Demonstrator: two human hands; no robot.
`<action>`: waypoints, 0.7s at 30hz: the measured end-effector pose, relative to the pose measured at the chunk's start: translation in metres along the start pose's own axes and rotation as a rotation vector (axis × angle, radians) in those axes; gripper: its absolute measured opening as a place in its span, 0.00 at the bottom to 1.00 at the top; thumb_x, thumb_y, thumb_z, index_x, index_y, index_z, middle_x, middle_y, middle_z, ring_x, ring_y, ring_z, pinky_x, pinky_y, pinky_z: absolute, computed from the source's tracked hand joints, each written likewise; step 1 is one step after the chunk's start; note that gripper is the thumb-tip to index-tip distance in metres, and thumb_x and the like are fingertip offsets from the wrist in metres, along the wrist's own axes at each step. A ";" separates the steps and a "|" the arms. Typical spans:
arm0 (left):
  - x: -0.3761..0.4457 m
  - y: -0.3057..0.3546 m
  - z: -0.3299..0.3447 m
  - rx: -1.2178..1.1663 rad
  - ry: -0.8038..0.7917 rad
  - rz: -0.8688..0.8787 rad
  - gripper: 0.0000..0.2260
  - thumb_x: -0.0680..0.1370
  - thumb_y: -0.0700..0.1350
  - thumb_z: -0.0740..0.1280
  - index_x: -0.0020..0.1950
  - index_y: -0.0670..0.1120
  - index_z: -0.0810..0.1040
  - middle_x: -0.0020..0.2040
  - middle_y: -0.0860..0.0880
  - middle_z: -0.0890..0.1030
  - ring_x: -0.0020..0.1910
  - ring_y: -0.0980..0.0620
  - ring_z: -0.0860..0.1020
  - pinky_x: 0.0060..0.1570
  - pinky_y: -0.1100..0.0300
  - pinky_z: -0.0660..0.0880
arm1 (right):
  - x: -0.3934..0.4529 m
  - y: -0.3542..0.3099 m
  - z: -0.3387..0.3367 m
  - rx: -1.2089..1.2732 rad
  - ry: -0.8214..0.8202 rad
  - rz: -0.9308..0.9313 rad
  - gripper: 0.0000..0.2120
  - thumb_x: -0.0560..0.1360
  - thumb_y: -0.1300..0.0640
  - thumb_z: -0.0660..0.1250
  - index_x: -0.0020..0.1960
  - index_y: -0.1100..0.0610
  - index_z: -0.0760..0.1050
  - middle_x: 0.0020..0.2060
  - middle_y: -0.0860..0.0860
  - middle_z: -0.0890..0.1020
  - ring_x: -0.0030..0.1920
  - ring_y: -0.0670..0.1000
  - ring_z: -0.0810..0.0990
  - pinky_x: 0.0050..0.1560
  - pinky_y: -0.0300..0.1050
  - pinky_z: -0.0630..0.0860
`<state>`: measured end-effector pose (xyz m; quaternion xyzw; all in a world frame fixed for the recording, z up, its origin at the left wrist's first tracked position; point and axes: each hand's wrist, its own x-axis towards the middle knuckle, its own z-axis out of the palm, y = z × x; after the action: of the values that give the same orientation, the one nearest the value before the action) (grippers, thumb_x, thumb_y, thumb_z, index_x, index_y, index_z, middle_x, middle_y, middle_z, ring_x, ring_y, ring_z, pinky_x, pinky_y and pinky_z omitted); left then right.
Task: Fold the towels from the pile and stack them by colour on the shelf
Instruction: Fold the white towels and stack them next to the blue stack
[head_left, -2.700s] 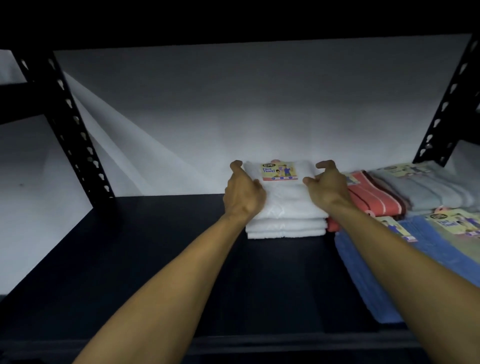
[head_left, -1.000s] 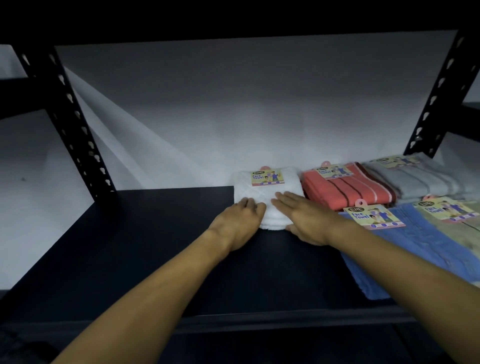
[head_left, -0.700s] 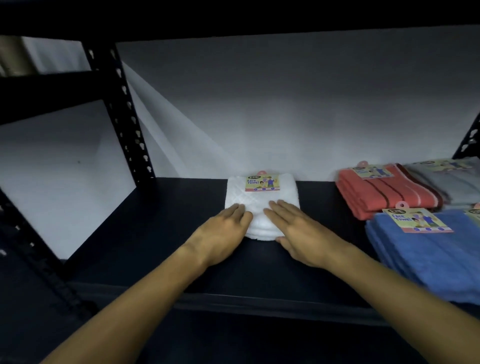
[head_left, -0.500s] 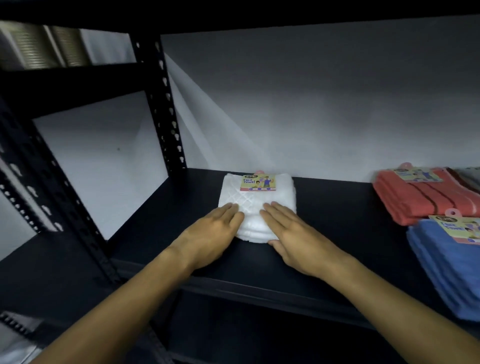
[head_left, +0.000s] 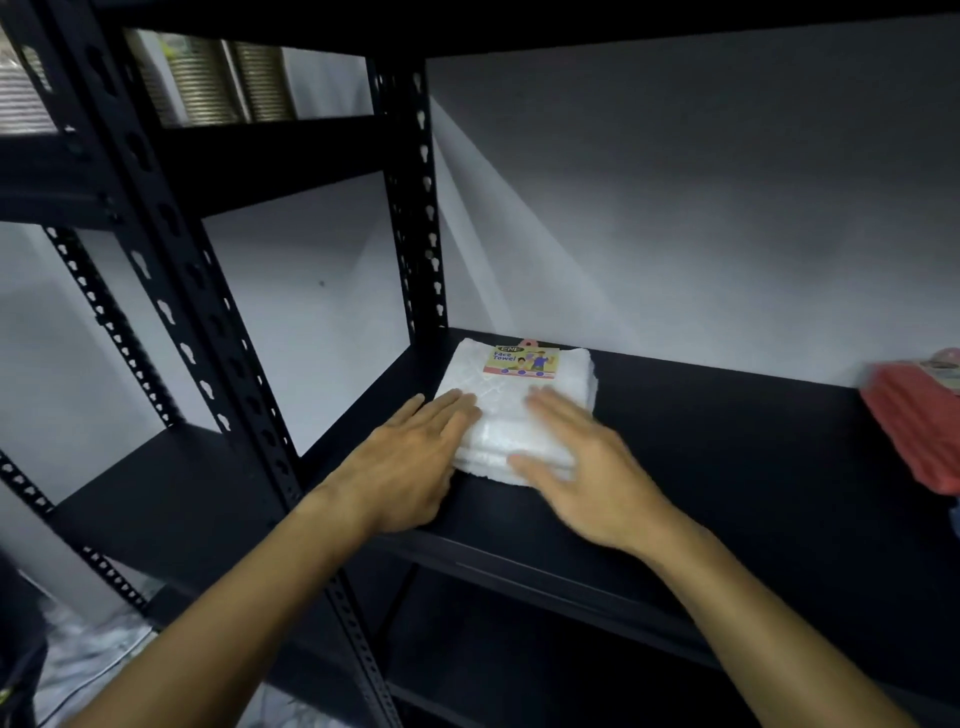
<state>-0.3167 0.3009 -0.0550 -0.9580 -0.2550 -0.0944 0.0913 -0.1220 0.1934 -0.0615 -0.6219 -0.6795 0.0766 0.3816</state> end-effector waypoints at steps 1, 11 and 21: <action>0.000 0.002 -0.002 -0.053 -0.002 -0.006 0.33 0.79 0.48 0.64 0.80 0.45 0.52 0.81 0.50 0.51 0.80 0.55 0.46 0.77 0.57 0.40 | 0.003 0.001 -0.004 0.182 0.164 0.079 0.27 0.78 0.50 0.66 0.74 0.57 0.65 0.71 0.42 0.64 0.73 0.39 0.58 0.71 0.29 0.52; 0.028 0.042 0.020 0.005 0.050 0.003 0.33 0.82 0.57 0.57 0.81 0.43 0.49 0.81 0.45 0.50 0.80 0.50 0.44 0.78 0.46 0.42 | 0.051 0.039 0.020 0.682 0.258 0.666 0.21 0.82 0.49 0.57 0.73 0.50 0.62 0.68 0.50 0.73 0.65 0.51 0.75 0.68 0.51 0.70; 0.013 0.005 0.025 0.087 0.017 -0.116 0.30 0.82 0.51 0.62 0.80 0.44 0.55 0.81 0.44 0.55 0.80 0.46 0.50 0.76 0.39 0.51 | 0.081 0.021 0.062 0.610 0.297 0.655 0.29 0.81 0.49 0.55 0.78 0.54 0.50 0.76 0.51 0.59 0.74 0.53 0.63 0.73 0.55 0.63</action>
<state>-0.2996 0.3082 -0.0763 -0.9360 -0.3130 -0.0966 0.1292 -0.1381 0.2941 -0.0830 -0.6673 -0.3318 0.2995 0.5957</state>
